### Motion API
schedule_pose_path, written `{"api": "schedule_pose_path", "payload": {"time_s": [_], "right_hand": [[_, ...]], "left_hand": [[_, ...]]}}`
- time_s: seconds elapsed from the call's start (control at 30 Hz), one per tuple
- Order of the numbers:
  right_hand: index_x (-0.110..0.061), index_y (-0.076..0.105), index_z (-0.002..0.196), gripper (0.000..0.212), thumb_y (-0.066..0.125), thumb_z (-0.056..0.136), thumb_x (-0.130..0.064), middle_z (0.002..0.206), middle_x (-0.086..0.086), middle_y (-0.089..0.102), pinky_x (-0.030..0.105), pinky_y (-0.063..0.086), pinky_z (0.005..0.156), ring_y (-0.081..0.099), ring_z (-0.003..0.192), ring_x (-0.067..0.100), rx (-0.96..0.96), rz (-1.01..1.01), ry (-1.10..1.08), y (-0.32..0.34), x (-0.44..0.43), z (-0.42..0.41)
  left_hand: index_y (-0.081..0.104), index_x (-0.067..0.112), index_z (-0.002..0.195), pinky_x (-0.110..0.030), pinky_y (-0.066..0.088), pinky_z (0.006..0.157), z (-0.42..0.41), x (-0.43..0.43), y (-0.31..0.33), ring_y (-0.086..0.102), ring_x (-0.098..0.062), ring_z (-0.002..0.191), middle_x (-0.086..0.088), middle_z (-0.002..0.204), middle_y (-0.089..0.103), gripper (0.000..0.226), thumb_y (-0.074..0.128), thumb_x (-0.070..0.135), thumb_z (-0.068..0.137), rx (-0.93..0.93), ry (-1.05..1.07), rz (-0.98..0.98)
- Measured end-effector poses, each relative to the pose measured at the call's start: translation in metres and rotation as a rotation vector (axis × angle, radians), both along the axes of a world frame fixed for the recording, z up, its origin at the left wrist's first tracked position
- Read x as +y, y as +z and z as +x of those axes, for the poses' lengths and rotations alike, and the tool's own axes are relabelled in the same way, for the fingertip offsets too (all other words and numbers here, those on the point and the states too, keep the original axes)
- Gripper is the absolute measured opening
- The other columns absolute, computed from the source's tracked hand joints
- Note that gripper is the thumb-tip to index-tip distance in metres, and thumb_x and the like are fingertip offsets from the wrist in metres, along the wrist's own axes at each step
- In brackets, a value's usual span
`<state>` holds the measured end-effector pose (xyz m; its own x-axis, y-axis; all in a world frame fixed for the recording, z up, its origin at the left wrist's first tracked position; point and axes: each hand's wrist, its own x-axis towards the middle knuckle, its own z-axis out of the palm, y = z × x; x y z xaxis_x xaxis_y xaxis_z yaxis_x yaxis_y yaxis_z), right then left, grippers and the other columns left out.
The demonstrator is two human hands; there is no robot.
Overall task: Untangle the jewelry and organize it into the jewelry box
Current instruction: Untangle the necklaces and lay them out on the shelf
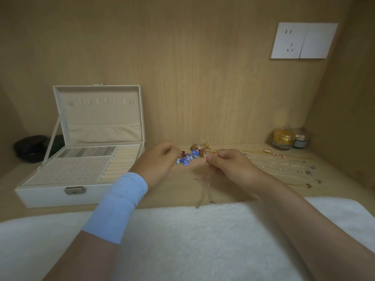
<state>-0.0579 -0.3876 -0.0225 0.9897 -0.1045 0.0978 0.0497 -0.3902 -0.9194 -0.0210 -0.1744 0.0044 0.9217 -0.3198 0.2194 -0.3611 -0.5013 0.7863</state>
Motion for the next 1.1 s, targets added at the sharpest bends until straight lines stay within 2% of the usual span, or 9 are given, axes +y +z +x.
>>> {"api": "schedule_pose_path", "payload": {"time_s": [0.13,0.3,0.5,0.67,0.73,0.8,0.9,0.97,1.1], "right_hand": [[-0.012,0.062,0.076,0.031,0.054,0.102,-0.027,0.072,0.009,0.068,0.035,0.046,0.069,0.065,0.061,0.024,0.038,0.2,0.073,0.005,0.001,-0.002],[-0.014,0.062,0.077,0.03,0.056,0.101,-0.03,0.056,0.001,0.052,0.025,0.04,0.051,0.051,0.048,0.022,0.086,0.134,0.047,0.006,-0.002,-0.002],[-0.007,0.073,0.09,0.02,0.062,0.097,-0.022,0.068,0.002,0.057,0.024,0.033,0.048,0.046,0.052,0.015,0.161,-0.057,0.074,0.007,-0.006,-0.008],[-0.005,0.074,0.093,0.02,0.064,0.096,-0.022,0.075,0.0,0.066,0.021,0.033,0.043,0.052,0.058,0.013,0.183,-0.014,0.166,0.011,0.001,-0.013],[-0.01,0.074,0.084,0.018,0.064,0.096,-0.02,0.073,-0.001,0.066,0.019,0.035,0.043,0.053,0.056,0.011,0.161,0.003,0.194,0.013,0.004,-0.014],[-0.015,0.073,0.078,0.021,0.063,0.096,-0.018,0.071,-0.001,0.065,0.015,0.035,0.041,0.052,0.055,0.011,0.137,0.036,0.211,0.014,0.006,-0.015],[-0.016,0.072,0.076,0.023,0.062,0.097,-0.019,0.072,0.002,0.065,0.017,0.034,0.041,0.052,0.056,0.013,0.118,0.088,0.246,0.013,0.008,-0.015],[-0.019,0.072,0.078,0.022,0.063,0.097,-0.024,0.073,0.001,0.066,0.022,0.032,0.045,0.053,0.057,0.014,0.133,0.074,0.242,0.011,0.007,-0.013],[-0.012,0.075,0.084,0.022,0.065,0.095,-0.028,0.07,-0.002,0.067,0.021,0.032,0.047,0.051,0.055,0.009,0.189,-0.078,0.187,0.012,0.0,-0.013]], "left_hand": [[0.063,0.03,0.08,-0.031,0.049,0.085,-0.002,-0.001,-0.008,0.063,-0.008,0.081,0.013,0.078,0.071,0.019,0.05,0.039,0.09,-0.006,-0.057,0.343],[0.064,0.034,0.088,-0.028,0.046,0.08,-0.001,0.003,-0.006,0.06,-0.011,0.086,0.014,0.082,0.06,0.019,0.051,0.047,0.091,0.004,-0.037,0.525],[0.056,0.033,0.09,-0.027,0.038,0.074,-0.001,0.005,-0.007,0.052,-0.018,0.09,0.012,0.088,0.054,0.016,0.041,0.036,0.094,-0.067,0.058,0.747],[0.062,0.039,0.105,-0.035,0.033,0.106,-0.004,-0.006,-0.012,0.04,-0.025,0.123,0.001,0.126,0.049,0.02,0.046,0.038,0.092,-0.097,0.001,0.991],[0.053,0.038,0.13,-0.034,0.027,0.11,-0.004,-0.008,-0.016,0.036,-0.023,0.132,0.002,0.138,0.046,0.037,0.05,0.038,0.092,-0.148,-0.04,0.848],[0.047,0.03,0.139,-0.027,0.032,0.108,-0.008,-0.018,-0.017,0.044,-0.016,0.131,0.005,0.139,0.052,0.045,0.054,0.031,0.095,-0.049,-0.124,0.41],[0.055,0.024,0.131,-0.028,0.045,0.09,-0.015,-0.035,-0.018,0.065,-0.014,0.096,0.004,0.104,0.07,0.034,0.054,0.02,0.096,0.268,-0.248,-0.068],[0.065,0.029,0.113,-0.03,0.048,0.075,-0.015,-0.037,-0.018,0.062,-0.013,0.074,0.005,0.085,0.066,0.021,0.053,0.027,0.095,0.286,-0.223,-0.01],[0.073,0.027,0.084,-0.025,0.046,0.07,-0.007,-0.024,-0.016,0.06,-0.004,0.073,0.014,0.079,0.066,0.022,0.06,0.043,0.089,0.132,-0.16,0.242]]}}
